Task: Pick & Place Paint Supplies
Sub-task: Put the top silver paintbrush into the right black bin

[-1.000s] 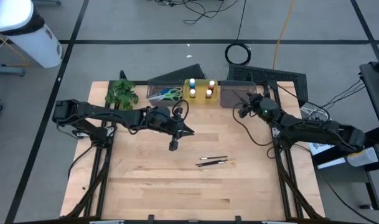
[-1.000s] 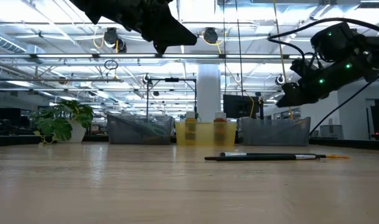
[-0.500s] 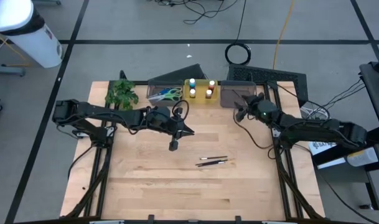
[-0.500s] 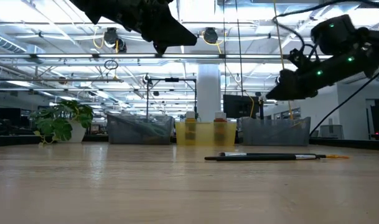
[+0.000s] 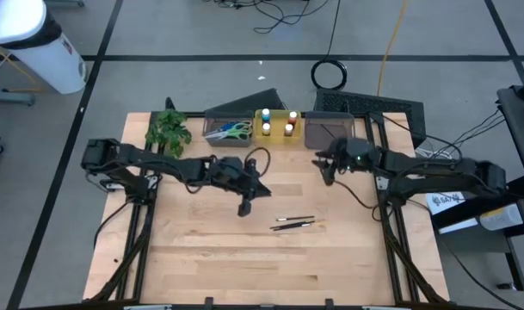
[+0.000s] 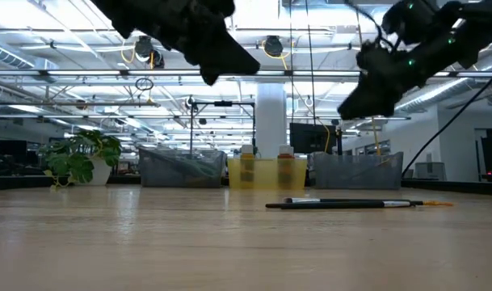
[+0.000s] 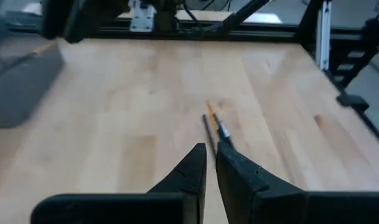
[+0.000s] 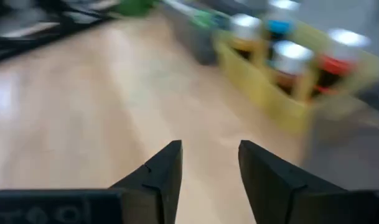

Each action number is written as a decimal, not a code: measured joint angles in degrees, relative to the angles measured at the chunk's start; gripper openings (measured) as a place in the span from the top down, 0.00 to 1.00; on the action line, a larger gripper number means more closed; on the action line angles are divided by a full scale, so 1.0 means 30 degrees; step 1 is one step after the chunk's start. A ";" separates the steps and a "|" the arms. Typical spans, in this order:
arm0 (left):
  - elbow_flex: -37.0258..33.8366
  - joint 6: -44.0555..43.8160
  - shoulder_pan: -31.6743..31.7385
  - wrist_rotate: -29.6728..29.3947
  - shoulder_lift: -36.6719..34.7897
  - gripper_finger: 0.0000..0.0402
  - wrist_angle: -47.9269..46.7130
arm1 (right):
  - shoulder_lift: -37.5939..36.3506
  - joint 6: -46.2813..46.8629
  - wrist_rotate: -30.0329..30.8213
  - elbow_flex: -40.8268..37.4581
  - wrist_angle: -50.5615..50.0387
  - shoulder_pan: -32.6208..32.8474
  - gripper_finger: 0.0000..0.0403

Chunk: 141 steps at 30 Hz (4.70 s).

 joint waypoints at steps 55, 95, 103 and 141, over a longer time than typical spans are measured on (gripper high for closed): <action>0.1918 -0.0519 -0.2261 -0.4007 0.9668 0.71 0.1640 | 0.2490 -0.3408 0.3198 0.0401 -0.1164 0.8832 0.71; 0.1865 -0.0696 -0.2225 -0.3402 0.9742 0.71 0.1240 | 1.0169 0.0072 0.2137 0.0109 0.2597 1.2436 0.90; 0.1840 -0.0198 -0.2235 -0.3424 0.9672 0.71 0.1346 | 1.0167 -0.0250 0.1197 0.0109 0.2602 1.2150 0.98; 0.1836 0.1600 -0.1992 -0.3526 0.2648 0.71 0.0151 | 0.0532 -0.5069 0.4201 0.0117 -0.3871 -0.6620 0.98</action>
